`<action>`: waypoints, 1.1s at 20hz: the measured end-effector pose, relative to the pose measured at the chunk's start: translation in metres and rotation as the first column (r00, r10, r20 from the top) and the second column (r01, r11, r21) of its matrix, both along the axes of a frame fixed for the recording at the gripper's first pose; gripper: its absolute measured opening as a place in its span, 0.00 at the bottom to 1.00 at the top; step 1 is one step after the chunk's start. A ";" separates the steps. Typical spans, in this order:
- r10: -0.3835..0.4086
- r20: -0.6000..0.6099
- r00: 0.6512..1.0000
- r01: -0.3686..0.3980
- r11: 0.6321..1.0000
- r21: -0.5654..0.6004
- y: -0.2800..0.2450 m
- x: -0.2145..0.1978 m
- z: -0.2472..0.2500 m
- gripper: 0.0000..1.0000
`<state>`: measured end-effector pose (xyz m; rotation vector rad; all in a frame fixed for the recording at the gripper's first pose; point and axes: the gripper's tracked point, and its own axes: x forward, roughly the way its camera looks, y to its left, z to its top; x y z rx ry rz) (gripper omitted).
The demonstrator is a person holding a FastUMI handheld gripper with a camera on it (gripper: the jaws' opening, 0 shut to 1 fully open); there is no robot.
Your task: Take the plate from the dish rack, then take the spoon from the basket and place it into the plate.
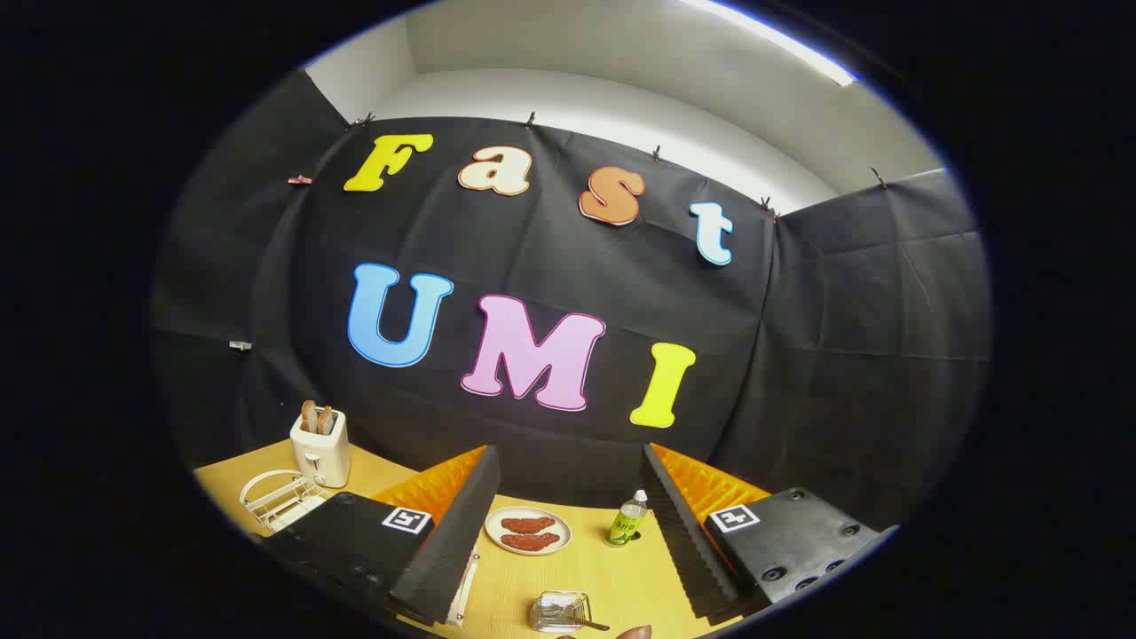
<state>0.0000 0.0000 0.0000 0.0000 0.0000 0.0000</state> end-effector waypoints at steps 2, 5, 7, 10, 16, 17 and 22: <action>0.002 -0.003 1.000 -0.002 1.000 0.001 0.001 -0.002 0.000 0.97; 0.011 -0.015 1.000 -0.011 1.000 0.010 0.006 -0.003 -0.001 0.97; 0.014 -0.020 1.000 -0.014 1.000 0.005 0.008 -0.005 -0.002 0.97; 0.012 -0.012 1.000 -0.012 1.000 -0.010 0.010 -0.007 0.001 0.97; 0.033 -0.027 0.999 -0.033 0.999 0.009 0.021 -0.008 0.000 0.97; 0.039 -0.034 0.999 -0.038 0.999 0.012 0.024 -0.008 -0.001 0.97; 0.091 -0.099 0.991 -0.086 0.995 0.055 0.047 -0.002 -0.018 0.97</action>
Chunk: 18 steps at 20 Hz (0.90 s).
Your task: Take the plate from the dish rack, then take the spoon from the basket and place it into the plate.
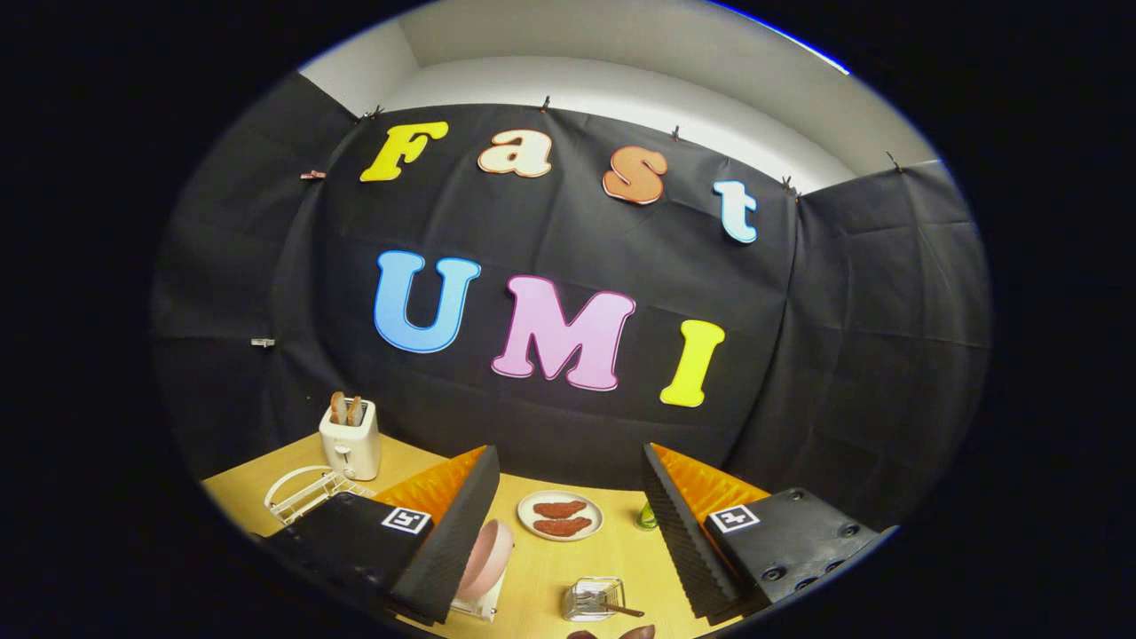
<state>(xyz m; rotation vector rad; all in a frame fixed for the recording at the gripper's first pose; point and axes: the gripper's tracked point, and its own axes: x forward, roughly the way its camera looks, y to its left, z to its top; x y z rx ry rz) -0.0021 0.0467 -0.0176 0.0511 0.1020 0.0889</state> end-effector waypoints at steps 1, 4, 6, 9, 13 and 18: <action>0.007 -0.019 1.000 -0.007 1.000 0.007 0.005 0.002 -0.005 0.97; 0.024 -0.096 0.995 -0.024 1.000 0.001 0.019 0.012 -0.028 0.97; 0.037 -0.169 0.985 -0.039 0.999 -0.005 0.031 0.018 -0.049 0.97; 0.045 -0.273 0.961 -0.052 0.998 -0.019 0.048 0.030 -0.082 0.98; 0.041 -0.428 0.903 -0.068 0.997 -0.049 0.064 0.040 -0.138 0.98; 0.033 -0.569 0.822 -0.076 0.996 -0.053 0.086 0.047 -0.200 0.95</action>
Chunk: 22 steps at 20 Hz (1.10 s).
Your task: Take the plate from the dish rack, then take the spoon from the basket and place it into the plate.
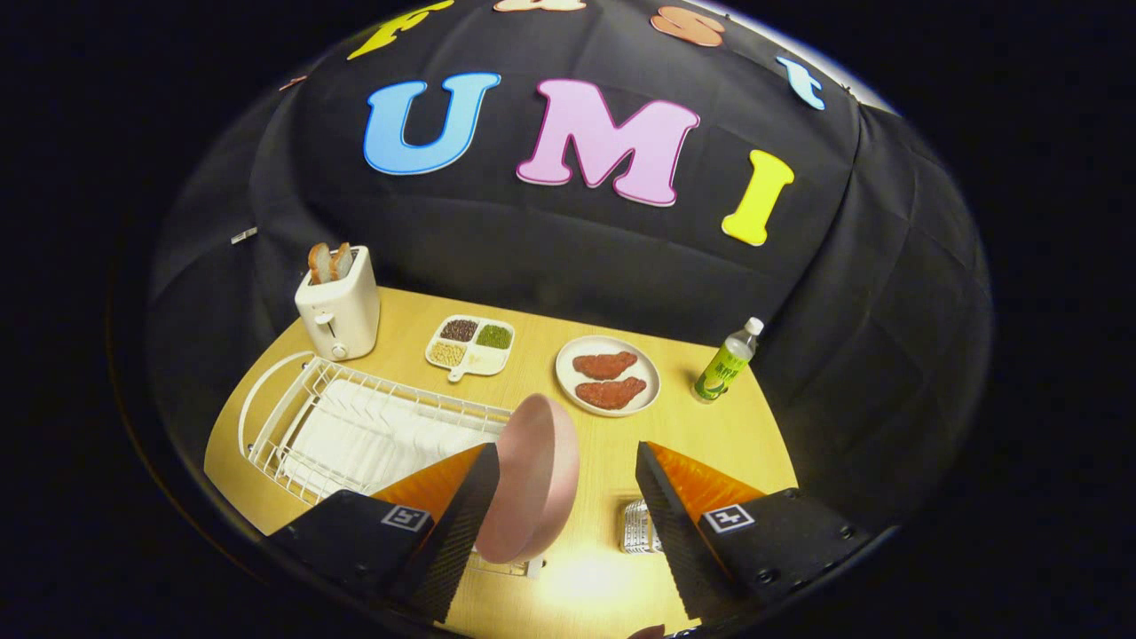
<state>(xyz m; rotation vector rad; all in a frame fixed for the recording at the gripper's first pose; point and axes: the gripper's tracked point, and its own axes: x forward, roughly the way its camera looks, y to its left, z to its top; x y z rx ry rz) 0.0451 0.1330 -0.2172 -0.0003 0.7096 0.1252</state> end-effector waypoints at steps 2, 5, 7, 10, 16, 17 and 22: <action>-0.005 -0.029 1.000 0.004 1.000 -0.030 0.003 0.002 -0.017 0.89; -0.027 -0.040 0.999 0.024 0.996 -0.081 0.006 0.012 -0.033 0.73; -0.051 -0.060 0.997 0.043 0.992 -0.122 0.001 0.014 -0.042 0.62; -0.077 -0.063 0.995 0.068 0.988 -0.139 0.003 0.019 -0.047 0.35; -0.094 -0.054 0.994 0.081 0.975 -0.206 0.000 0.022 -0.045 0.15; -0.075 -0.051 0.996 0.061 0.971 -0.230 0.001 0.023 -0.041 0.15; 0.027 0.007 1.000 -0.023 0.938 -0.346 0.015 0.042 -0.010 0.15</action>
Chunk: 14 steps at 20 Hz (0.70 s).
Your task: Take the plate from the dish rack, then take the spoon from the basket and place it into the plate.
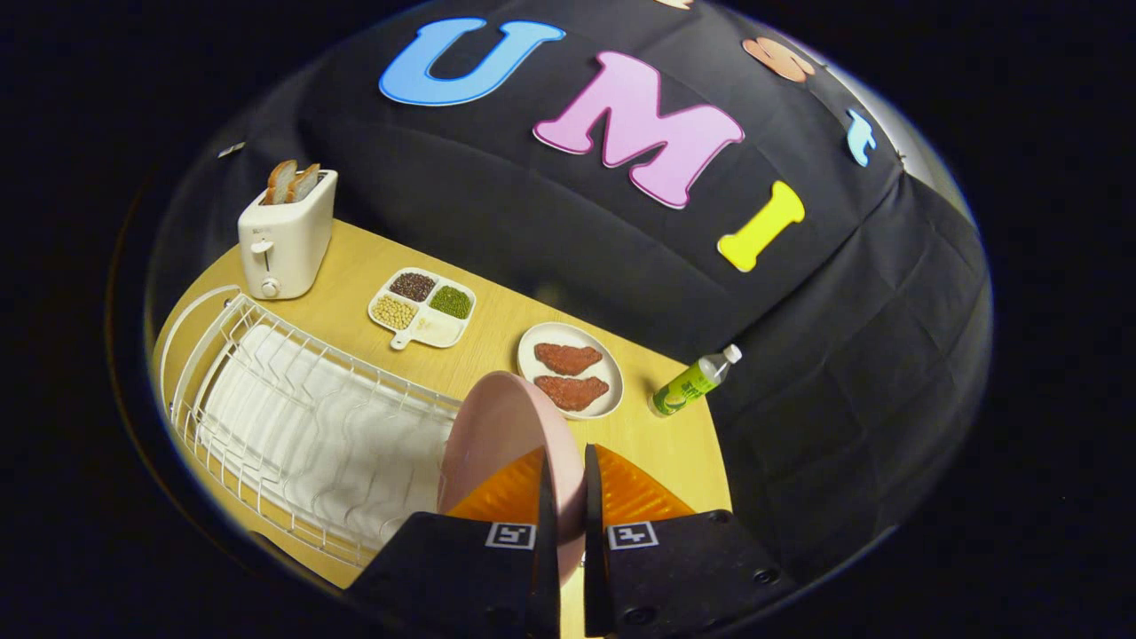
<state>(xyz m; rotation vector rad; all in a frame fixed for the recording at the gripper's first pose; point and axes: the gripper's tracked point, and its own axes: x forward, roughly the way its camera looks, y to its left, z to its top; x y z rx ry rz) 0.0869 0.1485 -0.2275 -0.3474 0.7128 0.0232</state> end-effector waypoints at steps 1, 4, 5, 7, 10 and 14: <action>0.019 -0.001 1.000 -0.019 1.000 -0.018 0.003 -0.001 0.001 0.15; 0.045 0.010 0.999 -0.044 0.998 -0.053 0.005 -0.003 0.002 0.15; 0.047 0.011 0.999 -0.046 0.997 -0.060 0.005 -0.003 0.002 0.15; 0.062 0.017 0.998 -0.060 0.995 -0.085 0.007 0.000 0.004 0.15; 0.105 0.030 0.994 -0.099 0.982 -0.159 0.013 0.009 0.012 0.14; 0.116 0.090 0.989 -0.100 0.981 -0.167 0.013 0.018 0.043 0.14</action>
